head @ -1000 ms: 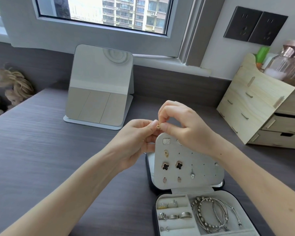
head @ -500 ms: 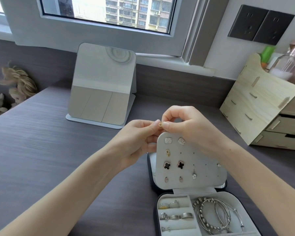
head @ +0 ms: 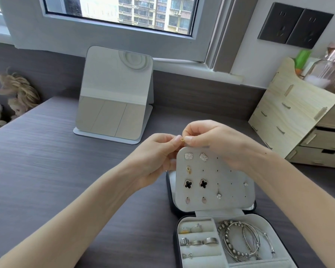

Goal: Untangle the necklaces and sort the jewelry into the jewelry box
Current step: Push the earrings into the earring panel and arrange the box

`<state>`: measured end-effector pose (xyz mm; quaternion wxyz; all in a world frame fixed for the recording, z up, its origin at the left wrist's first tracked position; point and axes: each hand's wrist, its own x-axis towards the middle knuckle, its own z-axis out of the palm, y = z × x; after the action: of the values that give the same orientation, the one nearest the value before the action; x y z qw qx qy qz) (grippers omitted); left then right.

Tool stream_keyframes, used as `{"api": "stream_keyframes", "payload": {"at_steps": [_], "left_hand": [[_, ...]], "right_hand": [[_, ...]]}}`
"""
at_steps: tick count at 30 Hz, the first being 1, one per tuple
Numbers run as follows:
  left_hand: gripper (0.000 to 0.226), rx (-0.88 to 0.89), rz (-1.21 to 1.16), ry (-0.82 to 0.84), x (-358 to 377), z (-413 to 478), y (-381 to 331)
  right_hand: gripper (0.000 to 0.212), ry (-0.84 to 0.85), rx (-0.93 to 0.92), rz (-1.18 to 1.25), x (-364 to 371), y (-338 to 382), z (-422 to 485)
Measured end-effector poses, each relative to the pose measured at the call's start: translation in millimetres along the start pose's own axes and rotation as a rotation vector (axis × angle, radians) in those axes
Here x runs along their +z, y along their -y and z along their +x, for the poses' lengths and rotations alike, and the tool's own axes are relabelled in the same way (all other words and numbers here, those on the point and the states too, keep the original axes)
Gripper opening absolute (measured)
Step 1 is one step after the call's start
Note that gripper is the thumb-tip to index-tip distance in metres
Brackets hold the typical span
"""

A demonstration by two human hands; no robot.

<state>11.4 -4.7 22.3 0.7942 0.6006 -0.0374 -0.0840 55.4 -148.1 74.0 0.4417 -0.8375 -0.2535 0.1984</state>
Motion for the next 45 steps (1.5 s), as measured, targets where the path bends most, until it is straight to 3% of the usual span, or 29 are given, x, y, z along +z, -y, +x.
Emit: {"api": "stream_keyframes", "payload": {"at_steps": [4, 8, 16, 23, 27, 30, 40, 45], "left_hand": [[0.03, -0.083, -0.151, 0.009, -1.0, 0.1, -2.4], [0.023, -0.156, -0.216, 0.001, -1.2, 0.3, -3.7], [0.024, -0.128, -0.008, -0.095, -2.5, 2.5, -2.0], [0.025, -0.126, -0.061, -0.049, -6.0, 1.1, -3.1], [0.022, -0.158, -0.121, -0.008, -5.7, 0.4, -3.0], [0.017, -0.182, -0.149, 0.001, -4.1, 0.0, -3.0], [0.021, -0.139, -0.103, 0.117, -3.9, -2.5, -1.9], [0.02, -0.084, -0.068, 0.2, 0.1, -6.7, -3.9]], "right_hand": [[0.015, 0.045, -0.007, 0.01, -2.8, 0.6, 1.6], [0.01, 0.013, -0.131, -0.192, -3.9, -3.2, 1.3], [0.01, 0.121, -0.212, -0.428, -13.0, 11.9, 2.4], [0.017, 0.139, -0.224, -0.468, -34.5, 15.4, -27.4], [0.013, -0.138, -0.37, -0.696, -12.0, -32.6, -52.1], [0.018, -0.315, -0.393, -0.696, 0.0, -52.9, -57.5], [0.025, -0.439, -0.422, -0.688, 5.5, -52.0, -59.5], [0.014, -0.633, -0.507, -0.823, 14.3, -46.1, -67.1]]}}
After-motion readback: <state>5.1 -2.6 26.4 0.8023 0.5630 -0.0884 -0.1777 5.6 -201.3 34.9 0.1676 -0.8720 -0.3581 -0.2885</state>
